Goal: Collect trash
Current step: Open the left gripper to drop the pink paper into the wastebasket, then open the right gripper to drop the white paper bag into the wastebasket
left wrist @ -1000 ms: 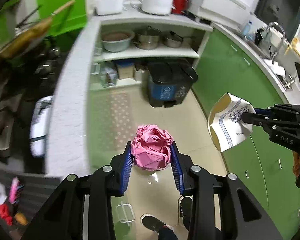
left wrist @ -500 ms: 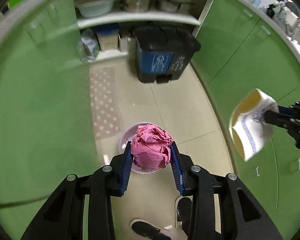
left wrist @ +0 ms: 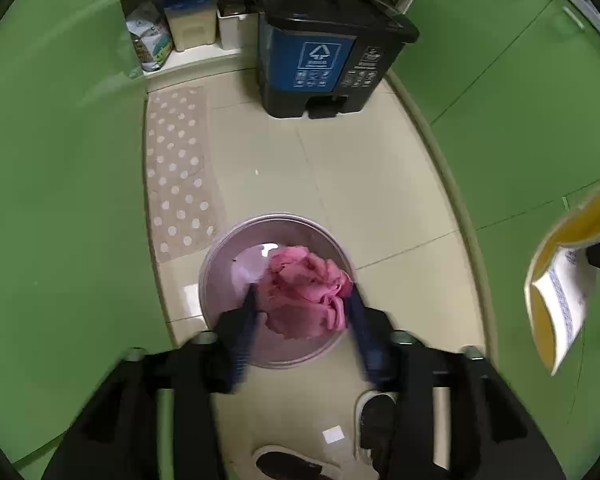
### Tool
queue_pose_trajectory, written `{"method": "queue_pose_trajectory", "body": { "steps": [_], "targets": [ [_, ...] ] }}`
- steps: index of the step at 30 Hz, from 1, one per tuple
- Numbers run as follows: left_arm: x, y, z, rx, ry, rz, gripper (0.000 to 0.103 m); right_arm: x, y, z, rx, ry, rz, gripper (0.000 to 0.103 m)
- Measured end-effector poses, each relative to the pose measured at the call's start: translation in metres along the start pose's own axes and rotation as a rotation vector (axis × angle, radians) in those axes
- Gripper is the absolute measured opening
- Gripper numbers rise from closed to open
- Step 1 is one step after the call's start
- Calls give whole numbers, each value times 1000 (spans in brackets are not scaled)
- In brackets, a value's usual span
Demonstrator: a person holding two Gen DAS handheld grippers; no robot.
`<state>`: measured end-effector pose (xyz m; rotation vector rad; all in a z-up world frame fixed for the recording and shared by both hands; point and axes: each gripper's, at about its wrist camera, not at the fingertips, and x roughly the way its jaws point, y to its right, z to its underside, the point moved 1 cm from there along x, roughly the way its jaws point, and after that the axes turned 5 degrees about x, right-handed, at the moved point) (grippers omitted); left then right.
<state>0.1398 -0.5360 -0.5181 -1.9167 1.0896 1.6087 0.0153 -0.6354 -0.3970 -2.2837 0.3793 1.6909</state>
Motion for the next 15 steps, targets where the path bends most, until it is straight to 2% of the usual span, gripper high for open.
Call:
{"method": "queue_pose_trajectory", "body": {
  "steps": [1, 2, 15],
  "targets": [
    [0, -1, 1, -8, 6, 0, 90, 2, 0, 1, 0, 0, 0, 18],
    [0, -3, 1, -13, 17, -2, 94, 5, 1, 1, 1, -1, 0, 18],
    [-9, -27, 16, -32, 38, -29, 94, 26, -15, -1, -17, -4, -19, 18]
  ]
}}
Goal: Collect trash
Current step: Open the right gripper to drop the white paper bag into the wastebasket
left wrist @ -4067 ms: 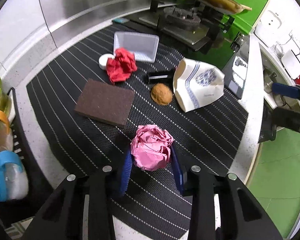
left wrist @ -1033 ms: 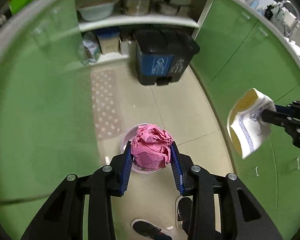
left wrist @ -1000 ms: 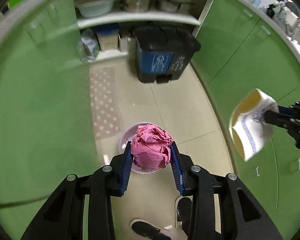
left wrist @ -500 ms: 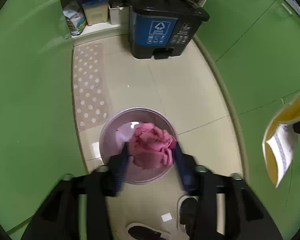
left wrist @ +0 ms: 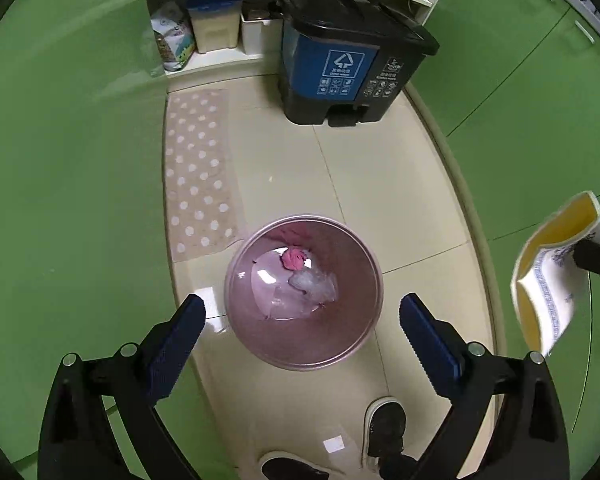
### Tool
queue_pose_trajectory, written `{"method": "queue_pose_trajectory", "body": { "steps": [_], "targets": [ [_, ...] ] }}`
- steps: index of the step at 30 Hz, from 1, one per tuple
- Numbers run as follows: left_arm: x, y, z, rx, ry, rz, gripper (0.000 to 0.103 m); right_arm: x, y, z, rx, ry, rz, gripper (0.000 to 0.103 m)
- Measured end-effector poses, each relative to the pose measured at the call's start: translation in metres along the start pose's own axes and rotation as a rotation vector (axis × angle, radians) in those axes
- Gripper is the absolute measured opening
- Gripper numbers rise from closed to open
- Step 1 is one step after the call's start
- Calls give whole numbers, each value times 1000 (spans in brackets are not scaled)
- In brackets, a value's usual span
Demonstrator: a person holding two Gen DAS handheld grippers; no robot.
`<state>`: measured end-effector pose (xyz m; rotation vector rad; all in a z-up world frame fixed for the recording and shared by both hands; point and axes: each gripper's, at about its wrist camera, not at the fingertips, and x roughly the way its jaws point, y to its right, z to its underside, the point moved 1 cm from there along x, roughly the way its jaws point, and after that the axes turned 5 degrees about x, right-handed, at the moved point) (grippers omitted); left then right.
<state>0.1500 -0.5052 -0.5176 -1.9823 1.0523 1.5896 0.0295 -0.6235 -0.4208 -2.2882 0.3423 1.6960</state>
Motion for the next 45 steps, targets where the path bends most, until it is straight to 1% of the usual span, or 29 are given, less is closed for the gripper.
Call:
{"method": "queue_pose_trajectory", "body": {
  "steps": [5, 10, 17, 23, 24, 25, 26, 27, 29, 34, 39, 43, 45],
  "targets": [
    [-15, -13, 5, -23, 24, -9, 94, 16, -14, -5, -21, -7, -20, 18],
    [-32, -29, 15, -73, 59, -17, 96, 35, -30, -9, -44, -22, -47, 18],
    [-47, -49, 29, -139, 77, -20, 96, 63, -50, -15, -77, -45, -91, 18],
    [-51, -56, 36, -155, 80, -34, 96, 75, -60, -22, -105, -42, -119, 21],
    [-51, -56, 37, -158, 83, -37, 96, 78, -62, -23, -112, -46, -122, 26],
    [-52, -57, 36, -158, 86, -40, 96, 79, -63, -23, -116, -49, -125, 35],
    [-53, -58, 37, -158, 88, -41, 96, 81, -63, -24, -117, -46, -125, 64],
    [-53, -58, 37, -158, 90, -41, 96, 81, -62, -25, -115, -40, -129, 84],
    [-52, -58, 35, -157, 91, -40, 96, 80, -61, -25, -109, -23, -131, 95],
    [-50, -52, 35, -148, 88, -35, 96, 82, -54, -23, -85, -45, -104, 96],
    [-56, -41, 35, -132, 83, -35, 96, 72, -51, -18, -82, -53, -66, 96],
    [-80, -28, 30, -122, 88, -32, 96, 41, -51, -19, -78, -47, -43, 96],
    [-103, -21, 29, -122, 93, -29, 96, 15, -52, -20, -73, -42, -35, 96]
  ]
}}
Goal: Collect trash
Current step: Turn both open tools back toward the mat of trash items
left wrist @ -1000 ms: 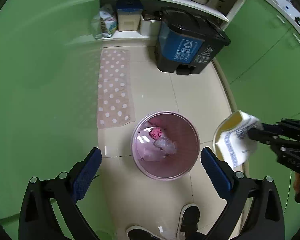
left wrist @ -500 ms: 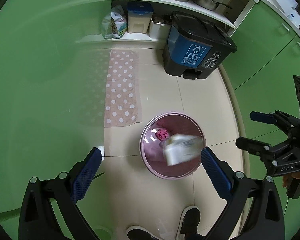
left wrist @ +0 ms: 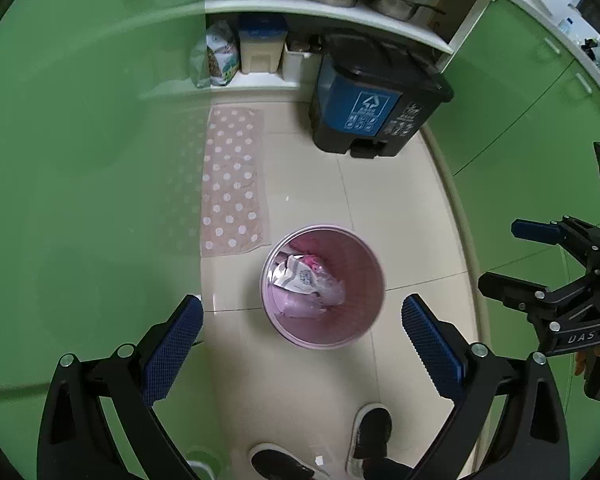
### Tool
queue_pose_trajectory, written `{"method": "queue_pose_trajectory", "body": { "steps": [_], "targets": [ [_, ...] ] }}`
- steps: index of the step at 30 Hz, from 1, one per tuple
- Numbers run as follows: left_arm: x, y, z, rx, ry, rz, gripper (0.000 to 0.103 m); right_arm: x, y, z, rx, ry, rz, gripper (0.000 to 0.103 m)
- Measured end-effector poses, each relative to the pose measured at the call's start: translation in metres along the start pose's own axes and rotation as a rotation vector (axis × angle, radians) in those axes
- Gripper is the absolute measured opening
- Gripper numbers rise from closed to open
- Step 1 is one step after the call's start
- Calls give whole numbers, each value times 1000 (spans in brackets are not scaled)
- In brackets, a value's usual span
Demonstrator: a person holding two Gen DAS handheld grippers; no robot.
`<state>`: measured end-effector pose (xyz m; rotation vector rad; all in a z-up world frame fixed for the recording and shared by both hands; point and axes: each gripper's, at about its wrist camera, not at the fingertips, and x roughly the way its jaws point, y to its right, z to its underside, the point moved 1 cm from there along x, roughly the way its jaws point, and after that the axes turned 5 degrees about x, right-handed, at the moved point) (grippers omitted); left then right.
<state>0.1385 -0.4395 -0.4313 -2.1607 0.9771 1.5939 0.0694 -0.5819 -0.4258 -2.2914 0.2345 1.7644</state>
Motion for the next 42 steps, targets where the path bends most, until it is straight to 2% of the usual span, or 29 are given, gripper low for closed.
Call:
{"method": "queue_pose_trajectory", "body": {
  "steps": [5, 9, 13, 17, 21, 26, 31, 36, 42],
  "targets": [
    [-74, 18, 1, -6, 13, 3, 96, -84, -13, 0, 8, 18, 8, 96],
    [-157, 41, 7, -18, 46, 6, 96, -163, -31, 3, -11, 44, -2, 98],
    [-232, 47, 14, -51, 99, -13, 96, -239, -60, 6, -74, 81, -25, 98],
    [-304, 42, 27, -98, 159, -69, 96, -310, -102, 5, -168, 131, -77, 99],
    [-367, 16, 52, -189, 218, -152, 96, -350, -143, 2, -251, 166, -145, 100],
    [-426, -25, 98, -308, 266, -262, 96, -381, -215, -3, -379, 194, -241, 100],
    [-468, -71, 140, -404, 281, -353, 96, -387, -285, -5, -473, 197, -306, 100],
    [-504, -114, 177, -464, 312, -404, 96, -385, -345, -1, -540, 196, -324, 100],
    [-513, -154, 207, -507, 316, -419, 96, -370, -412, 0, -595, 189, -338, 100]
  ]
}}
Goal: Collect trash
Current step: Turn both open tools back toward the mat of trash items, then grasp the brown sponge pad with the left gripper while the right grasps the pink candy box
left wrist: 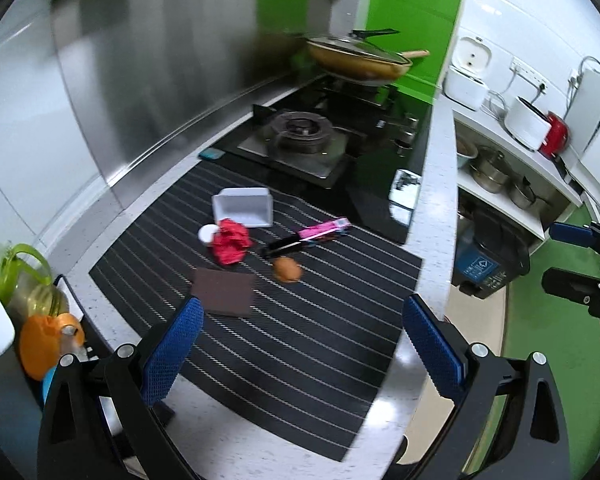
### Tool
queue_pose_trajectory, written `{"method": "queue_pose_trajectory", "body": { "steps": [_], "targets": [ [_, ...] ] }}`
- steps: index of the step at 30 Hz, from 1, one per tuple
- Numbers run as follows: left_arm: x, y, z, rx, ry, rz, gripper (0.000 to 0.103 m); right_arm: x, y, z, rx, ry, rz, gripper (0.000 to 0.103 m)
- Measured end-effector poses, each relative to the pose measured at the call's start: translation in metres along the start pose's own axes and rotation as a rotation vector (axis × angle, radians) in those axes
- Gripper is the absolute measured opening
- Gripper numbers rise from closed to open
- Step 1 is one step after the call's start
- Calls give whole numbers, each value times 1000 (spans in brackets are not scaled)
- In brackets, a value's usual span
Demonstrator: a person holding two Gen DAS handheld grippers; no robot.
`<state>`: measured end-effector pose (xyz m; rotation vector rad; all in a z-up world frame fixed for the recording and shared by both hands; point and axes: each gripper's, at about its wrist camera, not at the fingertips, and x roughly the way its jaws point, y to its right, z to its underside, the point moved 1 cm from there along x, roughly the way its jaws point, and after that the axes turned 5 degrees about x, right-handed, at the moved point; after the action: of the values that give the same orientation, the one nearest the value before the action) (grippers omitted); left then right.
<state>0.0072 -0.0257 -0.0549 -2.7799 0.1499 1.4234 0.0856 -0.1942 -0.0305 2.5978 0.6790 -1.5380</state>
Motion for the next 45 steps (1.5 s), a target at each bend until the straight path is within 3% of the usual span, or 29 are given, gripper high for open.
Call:
{"method": "queue_pose_trajectory", "body": {
  "steps": [10, 23, 33, 35, 37, 45],
  "targets": [
    [42, -38, 5, -64, -60, -36, 96, 55, -41, -33, -79, -62, -45, 100],
    [134, -69, 11, -108, -210, -107, 96, 138, -31, -62, -183, -190, -123, 100],
    [164, -78, 15, -102, -259, -97, 96, 171, -24, -77, -185, -229, -140, 100],
    [166, -77, 16, -94, -259, -94, 92, 175, -26, -79, -189, -233, -141, 100],
    [169, -77, 17, -94, -275, -85, 73, 177, -27, -80, -192, -234, -143, 100],
    [160, -79, 15, -125, -258, -68, 72, 185, -32, -79, -222, -250, -143, 100]
  ]
}}
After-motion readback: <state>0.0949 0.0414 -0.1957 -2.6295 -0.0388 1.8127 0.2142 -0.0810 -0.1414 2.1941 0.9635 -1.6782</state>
